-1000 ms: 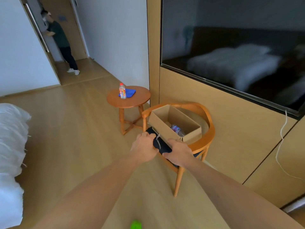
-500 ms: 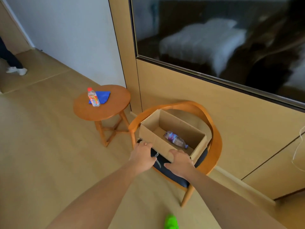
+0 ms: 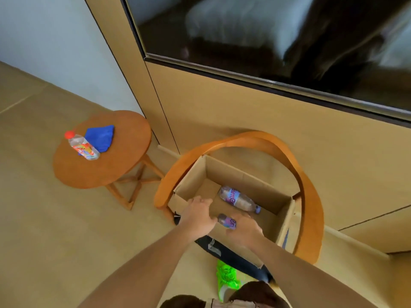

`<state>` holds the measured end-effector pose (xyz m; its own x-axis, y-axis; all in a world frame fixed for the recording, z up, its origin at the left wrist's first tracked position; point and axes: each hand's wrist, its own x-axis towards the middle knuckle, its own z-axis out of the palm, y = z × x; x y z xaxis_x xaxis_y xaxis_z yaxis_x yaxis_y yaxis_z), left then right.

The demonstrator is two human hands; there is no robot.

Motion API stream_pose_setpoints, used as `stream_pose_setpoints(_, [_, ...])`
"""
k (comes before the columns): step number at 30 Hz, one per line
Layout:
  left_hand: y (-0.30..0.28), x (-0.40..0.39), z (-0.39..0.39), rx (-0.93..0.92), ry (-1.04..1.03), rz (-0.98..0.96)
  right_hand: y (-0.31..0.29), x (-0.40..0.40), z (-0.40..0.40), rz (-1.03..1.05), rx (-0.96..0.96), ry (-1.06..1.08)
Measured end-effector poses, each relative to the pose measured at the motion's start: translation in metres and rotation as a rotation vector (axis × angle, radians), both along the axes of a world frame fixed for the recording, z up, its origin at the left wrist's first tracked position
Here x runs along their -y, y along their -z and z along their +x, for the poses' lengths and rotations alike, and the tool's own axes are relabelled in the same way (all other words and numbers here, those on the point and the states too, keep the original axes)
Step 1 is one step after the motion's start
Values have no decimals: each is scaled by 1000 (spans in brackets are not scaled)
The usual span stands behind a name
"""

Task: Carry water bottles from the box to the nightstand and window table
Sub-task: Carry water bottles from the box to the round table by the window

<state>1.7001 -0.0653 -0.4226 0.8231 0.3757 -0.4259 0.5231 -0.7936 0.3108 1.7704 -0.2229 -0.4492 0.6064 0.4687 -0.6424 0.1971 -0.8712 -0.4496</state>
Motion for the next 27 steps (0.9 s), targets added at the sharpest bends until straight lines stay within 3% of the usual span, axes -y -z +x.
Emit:
stream_pose_setpoints(11, [64, -29, 79, -170, 172, -97, 69, -19, 41, -169, -146, 178])
stream_pose_setpoints(20, [132, -48, 122, -196, 372, -111, 143, -37, 60, -318, -201, 157])
stream_pose_setpoints(27, [191, -48, 166, -110, 553, -35, 196, -54, 75, -329, -270, 88])
